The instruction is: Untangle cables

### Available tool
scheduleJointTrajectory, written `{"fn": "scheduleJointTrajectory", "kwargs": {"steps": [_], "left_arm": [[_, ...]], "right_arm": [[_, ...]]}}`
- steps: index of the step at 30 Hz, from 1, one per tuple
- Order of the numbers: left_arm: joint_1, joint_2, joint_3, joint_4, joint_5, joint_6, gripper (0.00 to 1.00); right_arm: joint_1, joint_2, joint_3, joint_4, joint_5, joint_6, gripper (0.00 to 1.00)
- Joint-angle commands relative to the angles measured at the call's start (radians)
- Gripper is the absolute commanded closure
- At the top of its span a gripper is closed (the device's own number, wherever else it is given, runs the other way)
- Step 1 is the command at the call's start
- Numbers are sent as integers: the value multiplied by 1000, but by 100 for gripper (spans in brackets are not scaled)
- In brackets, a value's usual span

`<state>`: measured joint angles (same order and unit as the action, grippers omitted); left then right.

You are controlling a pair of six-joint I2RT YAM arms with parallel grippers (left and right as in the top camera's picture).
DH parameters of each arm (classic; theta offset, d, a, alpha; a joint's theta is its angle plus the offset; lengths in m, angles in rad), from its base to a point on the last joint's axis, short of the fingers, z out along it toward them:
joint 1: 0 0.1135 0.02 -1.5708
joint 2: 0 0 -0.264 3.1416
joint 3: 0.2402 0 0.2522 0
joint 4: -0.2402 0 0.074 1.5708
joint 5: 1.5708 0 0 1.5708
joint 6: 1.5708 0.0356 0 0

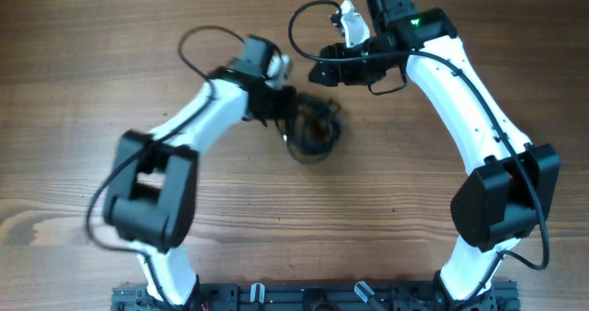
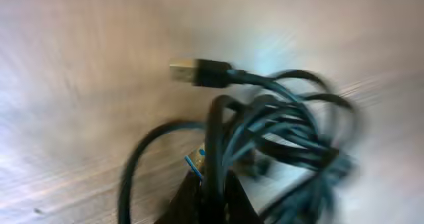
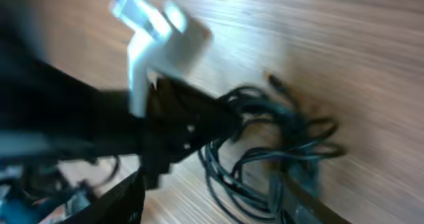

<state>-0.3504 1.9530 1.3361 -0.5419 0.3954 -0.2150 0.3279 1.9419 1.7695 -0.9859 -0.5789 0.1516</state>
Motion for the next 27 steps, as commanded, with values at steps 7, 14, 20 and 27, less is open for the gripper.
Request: {"fn": "scheduleJointTrajectory", "kwargs": {"steps": [7,14,20,27], "left_arm": [[181,-186,58,38,360,-10,96],[179,-186,58,61,360,-90,96],[179,-186,58,79,552,-139,96],[186,-186,57,35,592,-2,96]], "right_arm": [[80,-8,18,107,-11,250,47],[129,-3,3,117,192,496,50],[137,8,3,196,343,583,63],[46,-13,3,210,270,437,96]]}}
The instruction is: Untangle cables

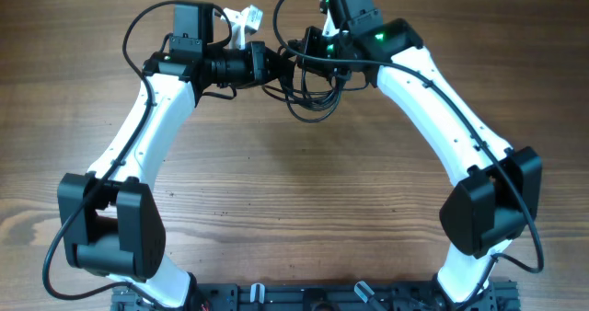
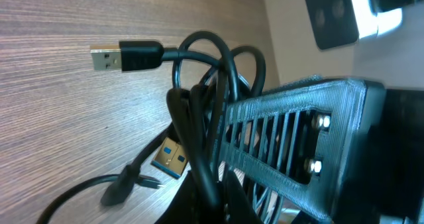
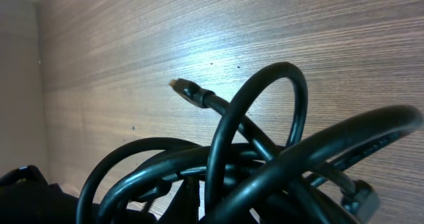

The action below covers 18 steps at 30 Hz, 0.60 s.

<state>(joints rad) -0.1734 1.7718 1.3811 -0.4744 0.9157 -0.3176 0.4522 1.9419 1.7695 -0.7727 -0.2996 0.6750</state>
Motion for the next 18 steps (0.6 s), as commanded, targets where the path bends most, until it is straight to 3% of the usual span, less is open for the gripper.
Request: {"fn": "scheduleJointTrajectory", "kwargs": {"steps": [1,3,7,9,15,18], "left_arm": [[16,-5,12,-64,9,121,96],[21,-5,12,-100,-77,152,96],[22,-5,12,-179,-476,157,96],[22,-5,12,-189,-563,157,96],[27,-5,12,-188,-760,151,96],[44,-5,12,-172,-869,40,96]], "right_arm": [[-119,-31,3,-9,-54,-115,96],[-177,-56,3,-14,-109,-146,96],[-329,-107,3,-74,-173,-178,96],[-368,-106,3,-111,-167,-178,96],[-391,-100,3,-262,179,-118,96],[-391,-85,3,-362,432,-53,96]]}}
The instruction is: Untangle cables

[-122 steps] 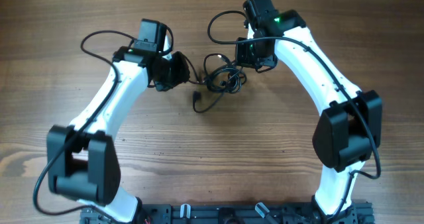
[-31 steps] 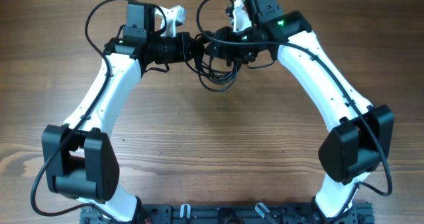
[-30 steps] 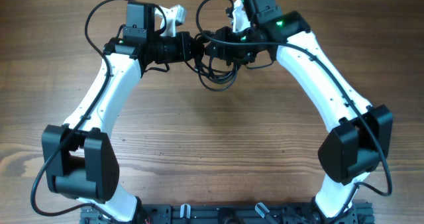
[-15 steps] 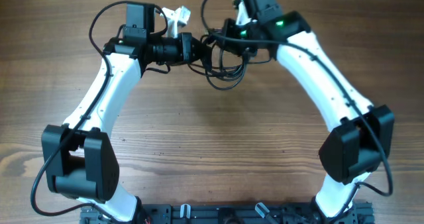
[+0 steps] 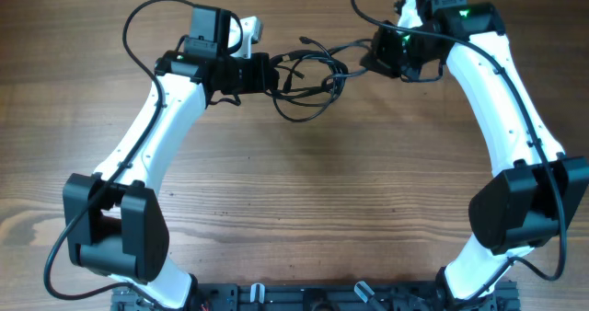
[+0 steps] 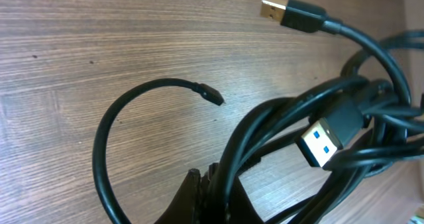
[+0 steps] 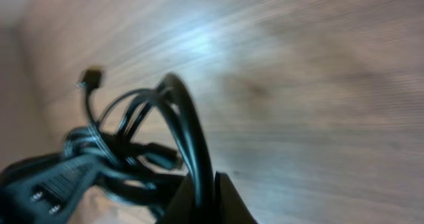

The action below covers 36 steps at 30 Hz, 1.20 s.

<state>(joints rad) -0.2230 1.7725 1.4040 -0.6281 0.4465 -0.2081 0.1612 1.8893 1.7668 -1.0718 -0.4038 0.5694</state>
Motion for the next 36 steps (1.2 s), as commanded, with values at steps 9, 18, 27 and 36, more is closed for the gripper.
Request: {"fn": "scheduleJointTrajectory", "kwargs": {"steps": [9,18,27,36], "left_arm": [[136,-5,-11,170,333,-6,96],[175,-5,-11,288,732,-20,96],[180,-5,-11,227,732,-205,96],[186,-5,-11,176,777,-353,96]], "right_arm": [[-59,37,-64,-6,-77,-552,95],[-24,-13,103,25,-263,-692,51],[247,-61,203,175,-66,-730,47],[333,-30,200,85,126,-919,48]]}}
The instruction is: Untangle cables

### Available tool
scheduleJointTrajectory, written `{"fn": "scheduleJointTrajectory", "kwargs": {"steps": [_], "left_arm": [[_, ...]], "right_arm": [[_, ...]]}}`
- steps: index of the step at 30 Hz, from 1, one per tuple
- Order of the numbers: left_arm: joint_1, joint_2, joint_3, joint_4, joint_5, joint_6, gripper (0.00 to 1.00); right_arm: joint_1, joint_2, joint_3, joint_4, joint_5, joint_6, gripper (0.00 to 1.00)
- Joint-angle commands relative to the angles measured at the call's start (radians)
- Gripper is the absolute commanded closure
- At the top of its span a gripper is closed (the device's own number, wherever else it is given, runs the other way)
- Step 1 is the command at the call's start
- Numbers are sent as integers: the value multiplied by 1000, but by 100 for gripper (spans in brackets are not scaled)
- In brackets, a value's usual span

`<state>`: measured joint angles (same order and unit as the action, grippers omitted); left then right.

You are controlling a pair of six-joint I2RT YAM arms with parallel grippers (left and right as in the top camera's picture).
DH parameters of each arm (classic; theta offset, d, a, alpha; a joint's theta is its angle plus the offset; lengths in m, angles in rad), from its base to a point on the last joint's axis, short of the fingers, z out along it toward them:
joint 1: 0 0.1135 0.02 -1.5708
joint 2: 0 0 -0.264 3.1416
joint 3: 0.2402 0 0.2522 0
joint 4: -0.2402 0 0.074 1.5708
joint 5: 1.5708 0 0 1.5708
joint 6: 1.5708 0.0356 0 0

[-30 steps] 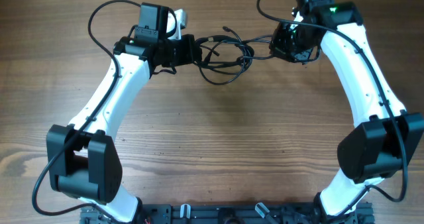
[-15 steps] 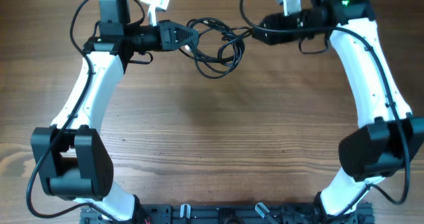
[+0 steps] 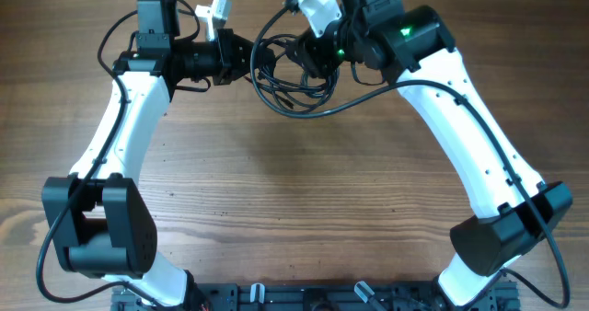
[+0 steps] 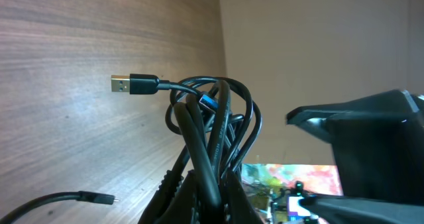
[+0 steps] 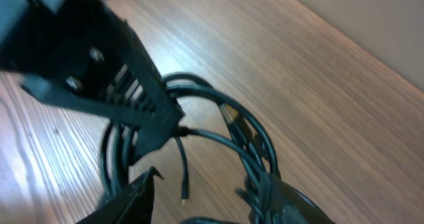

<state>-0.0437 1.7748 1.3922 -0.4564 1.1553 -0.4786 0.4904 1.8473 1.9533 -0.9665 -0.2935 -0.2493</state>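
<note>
A tangle of black cables (image 3: 287, 79) hangs at the back of the wooden table, between the two arms. My left gripper (image 3: 241, 60) is shut on a thick bunch of its strands (image 4: 211, 144), and its fingertips (image 4: 173, 194) pinch them at the bottom of the left wrist view. A gold USB plug (image 4: 128, 85) sticks out to the left, and a small plug (image 4: 98, 199) lies lower down. My right gripper (image 5: 212, 207) stands open just right of the tangle. Strands (image 5: 255, 154) run past its right finger (image 5: 295, 204), and a thin plug end (image 5: 184, 199) dangles between the fingers.
The wooden table (image 3: 304, 191) spreads in front of the arms. The left gripper's black latticed body (image 5: 106, 65) fills the upper left of the right wrist view, close to my right fingers. A pale wall (image 4: 318, 45) stands behind the table's far edge.
My right gripper was shut on a strand held out to the right. It is now open and back beside the tangle. My left gripper, still shut on the bunch, has shifted a little left and back.
At first my left gripper held the bunch near the table's middle, with the right gripper open above it. Then both grippers were shut on the tangle at the back. Then the right held a strand stretched rightward. Now that strand is released and the tangle hangs from the left.
</note>
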Motion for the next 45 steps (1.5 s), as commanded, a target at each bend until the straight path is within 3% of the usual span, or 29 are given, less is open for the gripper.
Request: {"fn": "scheduleJointTrajectory", "kwargs": {"steps": [1,5,7,12,15,18,20,22,25,28,34,38,41,45], "left_arm": [[7,-8,1,4,71,-101,96],[7,-8,1,3,143,-115,96],[7,-8,1,4,182,-143,95],[7,-8,1,3,241,-159,96],[7,-8,1,4,266,-159,96],[7,-8,1,3,270,-159,96],[6,-8,1,3,273,-159,96],[7,-8,1,3,277,-159,96],[10,-8,1,5,254,-154,96],[18,-8,1,11,108,-153,96],[32,-8,1,-22,-364,-95,96],[30,-8,1,-116,-637,22,96],[30,-8,1,-203,-814,34,96],[30,-8,1,-268,-952,35,96]], "right_arm": [[5,12,2,-20,13,-133,47],[17,14,-54,5,13,-250,44],[21,14,-97,63,17,-298,37],[21,33,-155,169,132,-314,28],[21,50,-177,237,168,-319,28],[22,79,-177,325,168,-298,34],[22,96,-177,347,168,-278,50],[16,102,-177,383,194,-188,76],[-4,86,-171,396,197,-83,96],[-36,39,-171,336,97,-80,96],[-180,-59,-171,92,-394,-127,96],[-203,-58,-171,34,-491,-144,96],[-203,-58,-171,48,-442,-58,96],[-202,-58,-171,70,16,316,96]]}}
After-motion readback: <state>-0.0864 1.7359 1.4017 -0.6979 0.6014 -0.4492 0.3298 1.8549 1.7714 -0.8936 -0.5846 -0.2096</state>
